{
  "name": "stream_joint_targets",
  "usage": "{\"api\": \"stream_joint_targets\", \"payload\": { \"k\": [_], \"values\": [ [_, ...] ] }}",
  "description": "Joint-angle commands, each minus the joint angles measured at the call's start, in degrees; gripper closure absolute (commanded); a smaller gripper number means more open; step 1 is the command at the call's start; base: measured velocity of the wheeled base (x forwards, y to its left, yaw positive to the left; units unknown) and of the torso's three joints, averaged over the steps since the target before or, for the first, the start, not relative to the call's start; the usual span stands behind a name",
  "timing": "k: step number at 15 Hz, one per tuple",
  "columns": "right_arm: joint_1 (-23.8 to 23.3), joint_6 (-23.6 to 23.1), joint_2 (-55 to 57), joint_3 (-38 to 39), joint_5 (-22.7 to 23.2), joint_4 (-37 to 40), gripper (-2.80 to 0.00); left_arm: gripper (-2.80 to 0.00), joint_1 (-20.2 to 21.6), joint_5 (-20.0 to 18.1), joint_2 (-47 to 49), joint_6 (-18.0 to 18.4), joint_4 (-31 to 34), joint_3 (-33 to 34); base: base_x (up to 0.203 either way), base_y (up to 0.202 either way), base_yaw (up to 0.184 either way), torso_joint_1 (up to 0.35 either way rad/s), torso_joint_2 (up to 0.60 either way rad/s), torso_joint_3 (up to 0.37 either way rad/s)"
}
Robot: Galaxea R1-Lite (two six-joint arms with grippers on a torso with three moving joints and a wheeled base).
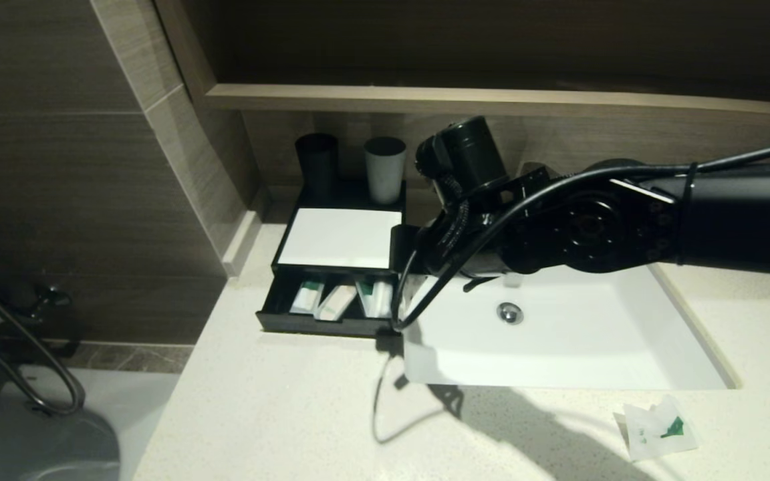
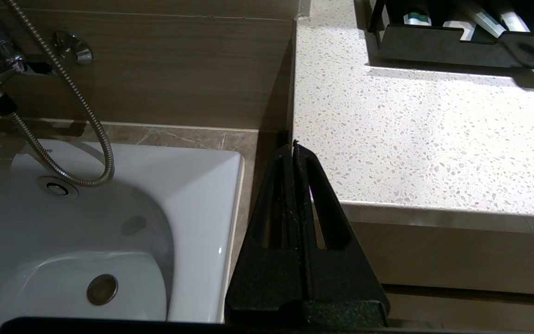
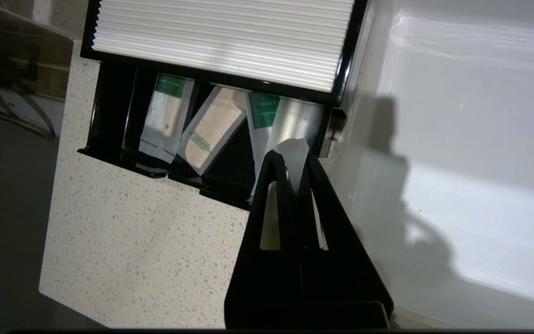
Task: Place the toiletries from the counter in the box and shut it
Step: Place the bathroom toiletry into the drawer
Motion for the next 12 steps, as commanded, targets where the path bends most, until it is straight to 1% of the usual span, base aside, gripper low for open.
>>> {"api": "stream_joint_targets", "payload": {
  "k": [1,5,12],
  "values": [
    [0.15,-0.03,4.10,-3.12,-0.08,0.09,0.00,0.00,0.00,0.03,-0.01,0.00,-0.02,0.01,0.000,0.000,0.000,0.000,0.00,0.000],
    [0.14,-0.89,8.01,-7.26,-0.08,0.34,0.00,0.00,0.00,0.03,-0.01,0.00,-0.02,0.01,0.000,0.000,0.000,0.000,0.00,0.000],
    [0.58,-1.89,10.39,-9.10,0.01,-0.09,0.00,0.00,0.00,0.03,-0.01,0.00,-0.02,0.01,0.000,0.000,0.000,0.000,0.00,0.000]
  ]
}}
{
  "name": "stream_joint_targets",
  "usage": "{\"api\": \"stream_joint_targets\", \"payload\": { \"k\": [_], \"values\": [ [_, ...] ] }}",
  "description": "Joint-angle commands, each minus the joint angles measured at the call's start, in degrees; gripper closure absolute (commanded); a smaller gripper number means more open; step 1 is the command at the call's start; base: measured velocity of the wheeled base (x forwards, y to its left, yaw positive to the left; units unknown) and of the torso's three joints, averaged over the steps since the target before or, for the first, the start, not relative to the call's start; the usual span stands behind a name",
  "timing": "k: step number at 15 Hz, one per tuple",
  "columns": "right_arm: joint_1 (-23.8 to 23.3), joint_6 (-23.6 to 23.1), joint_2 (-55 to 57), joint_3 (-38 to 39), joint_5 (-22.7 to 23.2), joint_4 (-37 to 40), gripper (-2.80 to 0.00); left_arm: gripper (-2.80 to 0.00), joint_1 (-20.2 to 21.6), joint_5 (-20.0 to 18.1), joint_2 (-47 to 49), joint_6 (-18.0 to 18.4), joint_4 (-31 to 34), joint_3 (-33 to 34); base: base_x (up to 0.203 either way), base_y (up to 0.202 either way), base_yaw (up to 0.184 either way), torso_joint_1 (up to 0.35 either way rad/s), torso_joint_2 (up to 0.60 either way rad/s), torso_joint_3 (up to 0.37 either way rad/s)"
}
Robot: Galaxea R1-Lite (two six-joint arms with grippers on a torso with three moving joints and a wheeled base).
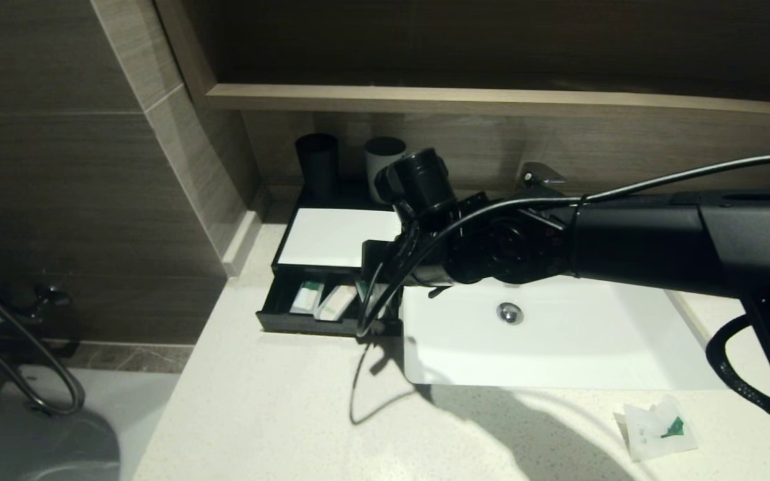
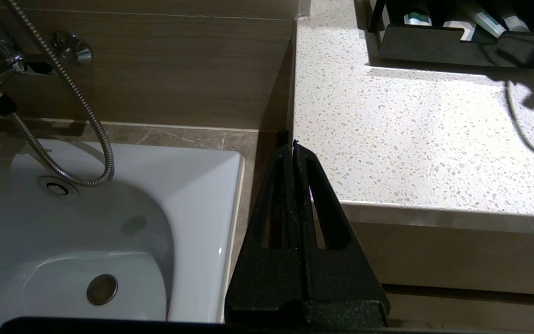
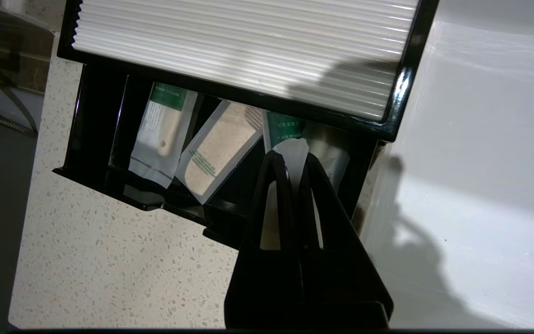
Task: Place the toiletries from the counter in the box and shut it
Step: Place the bathroom toiletry into the drawer
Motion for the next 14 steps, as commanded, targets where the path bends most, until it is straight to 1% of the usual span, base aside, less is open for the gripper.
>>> {"api": "stream_joint_targets", "payload": {
  "k": [1,3,8,11,14],
  "values": [
    [0.21,-0.91,1.25,-0.46,0.11,-1.00,0.00,0.00,0.00,0.05,-0.01,0.00,-0.04,0.01,0.000,0.000,0.000,0.000,0.00,0.000],
    [0.30,-1.20,1.85,-0.45,0.28,-5.22,0.00,0.00,0.00,0.05,-0.01,0.00,-0.04,0.01,0.000,0.000,0.000,0.000,0.00,0.000],
    [1.94,-4.74,2.64,-0.45,0.42,-8.77,0.00,0.00,0.00,0.05,0.04,0.00,-0.04,0.01,0.000,0.000,0.000,0.000,0.00,0.000],
    [2.57,-6.29,4.35,-0.36,0.46,-13.83,0.00,0.00,0.00,0.05,-0.01,0.00,-0.04,0.01,0.000,0.000,0.000,0.000,0.00,0.000],
    [2.95,-7.60,6.95,-0.36,0.38,-16.56,0.00,0.00,0.00,0.05,-0.01,0.00,-0.04,0.01,0.000,0.000,0.000,0.000,0.00,0.000]
  ]
}}
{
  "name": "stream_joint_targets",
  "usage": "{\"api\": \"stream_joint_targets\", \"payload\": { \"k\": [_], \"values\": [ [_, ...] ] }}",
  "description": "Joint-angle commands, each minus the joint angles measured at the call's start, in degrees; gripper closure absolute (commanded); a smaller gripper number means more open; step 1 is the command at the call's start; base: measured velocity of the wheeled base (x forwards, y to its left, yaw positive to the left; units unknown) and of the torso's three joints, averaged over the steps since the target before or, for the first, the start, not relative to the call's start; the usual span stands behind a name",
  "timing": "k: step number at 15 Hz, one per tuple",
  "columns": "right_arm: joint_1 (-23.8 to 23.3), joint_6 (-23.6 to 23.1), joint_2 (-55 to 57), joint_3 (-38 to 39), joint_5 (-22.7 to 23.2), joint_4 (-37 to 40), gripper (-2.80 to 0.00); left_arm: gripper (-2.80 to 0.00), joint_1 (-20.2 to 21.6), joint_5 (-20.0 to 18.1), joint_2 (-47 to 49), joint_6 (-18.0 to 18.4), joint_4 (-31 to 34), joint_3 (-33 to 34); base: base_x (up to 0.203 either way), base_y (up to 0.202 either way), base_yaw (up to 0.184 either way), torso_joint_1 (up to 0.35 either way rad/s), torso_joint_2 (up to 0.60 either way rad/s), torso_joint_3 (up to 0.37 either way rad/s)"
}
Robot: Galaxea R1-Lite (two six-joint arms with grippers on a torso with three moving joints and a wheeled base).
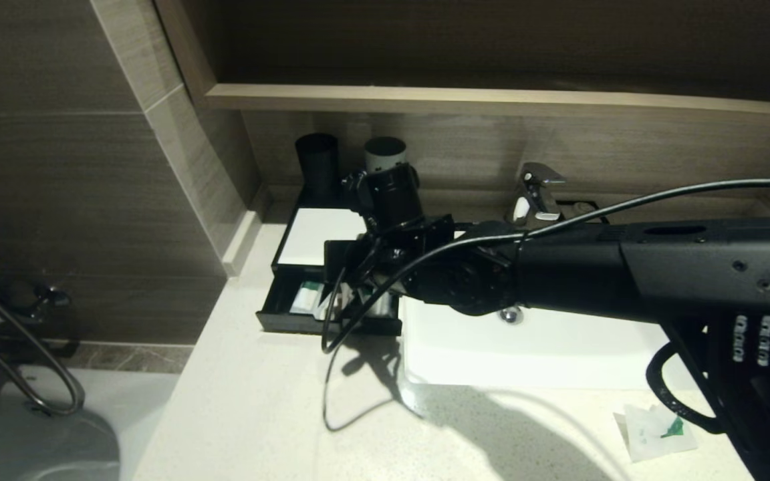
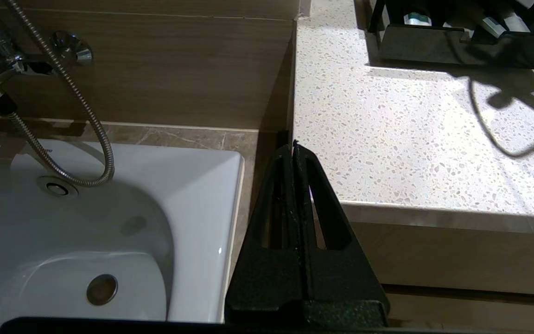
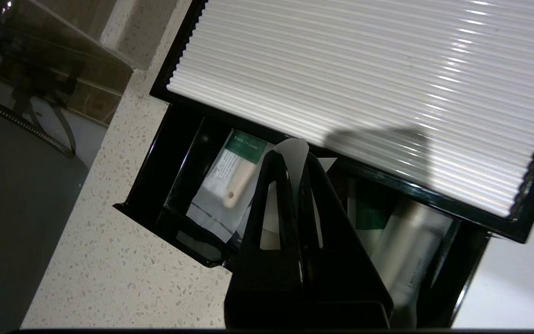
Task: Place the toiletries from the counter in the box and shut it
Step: Place the bathroom toiletry into the drawer
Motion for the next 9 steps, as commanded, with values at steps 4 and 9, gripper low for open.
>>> {"api": "stream_joint_targets", "payload": {
  "k": [4,9],
  "values": [
    [0.62,-4.25,3.48,-0.07,0.05,-5.25,0.00,0.00,0.00,0.04,0.05,0.00,-0.02,0.01,0.000,0.000,0.000,0.000,0.00,0.000],
    [0.54,-5.64,3.81,-0.07,1.45,-6.75,0.00,0.00,0.00,0.04,-0.01,0.00,-0.02,0.01,0.000,0.000,0.000,0.000,0.00,0.000]
  ]
}}
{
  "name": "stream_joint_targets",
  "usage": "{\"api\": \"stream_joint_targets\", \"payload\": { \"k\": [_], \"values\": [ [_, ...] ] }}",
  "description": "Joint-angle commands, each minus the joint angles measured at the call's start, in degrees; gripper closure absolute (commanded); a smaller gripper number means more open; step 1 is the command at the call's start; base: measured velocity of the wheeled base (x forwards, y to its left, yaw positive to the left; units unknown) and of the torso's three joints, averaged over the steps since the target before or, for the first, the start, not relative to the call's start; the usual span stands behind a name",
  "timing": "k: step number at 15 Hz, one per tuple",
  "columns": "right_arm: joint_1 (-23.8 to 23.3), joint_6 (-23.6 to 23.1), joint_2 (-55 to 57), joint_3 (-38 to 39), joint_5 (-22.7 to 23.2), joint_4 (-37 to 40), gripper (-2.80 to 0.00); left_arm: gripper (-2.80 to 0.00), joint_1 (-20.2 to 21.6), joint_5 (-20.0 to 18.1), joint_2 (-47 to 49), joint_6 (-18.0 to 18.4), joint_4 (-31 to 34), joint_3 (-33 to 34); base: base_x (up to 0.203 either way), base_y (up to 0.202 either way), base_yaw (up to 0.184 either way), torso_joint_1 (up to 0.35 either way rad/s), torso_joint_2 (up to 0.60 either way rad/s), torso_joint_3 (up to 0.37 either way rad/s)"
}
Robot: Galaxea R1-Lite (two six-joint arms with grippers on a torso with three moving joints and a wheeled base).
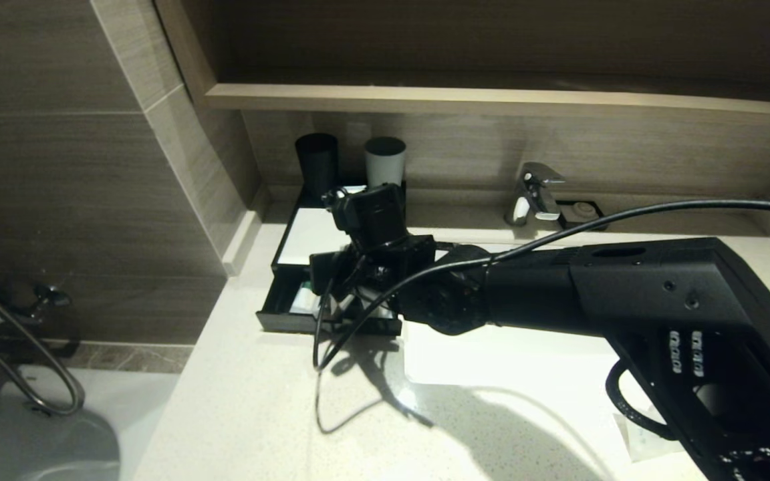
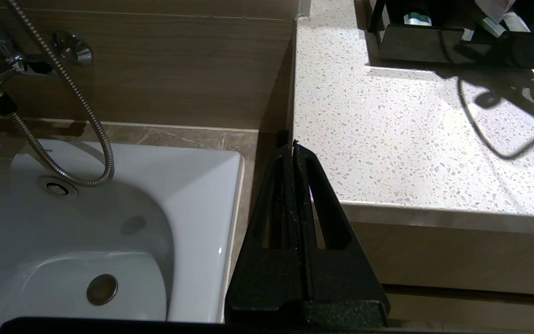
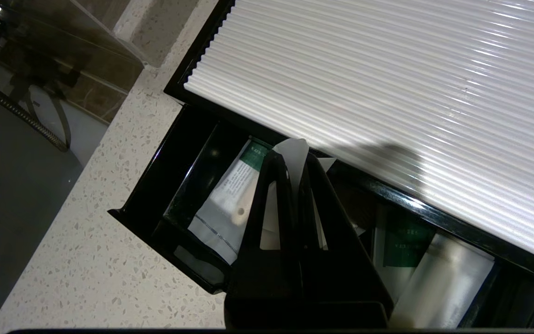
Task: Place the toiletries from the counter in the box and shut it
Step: Place the bathroom toiletry into the drawer
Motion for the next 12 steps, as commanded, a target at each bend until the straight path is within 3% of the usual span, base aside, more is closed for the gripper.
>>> {"api": "stream_joint_targets", "payload": {
  "k": [1,12],
  "values": [
    [0.01,0.07,0.30,0.01,0.27,-0.07,0.00,0.00,0.00,0.02,-0.01,0.00,-0.02,0.01,0.000,0.000,0.000,0.000,0.00,0.000],
    [0.07,-0.90,0.48,0.01,2.48,-2.26,0.00,0.00,0.00,0.02,-0.01,0.00,-0.02,0.01,0.000,0.000,0.000,0.000,0.00,0.000]
  ]
}}
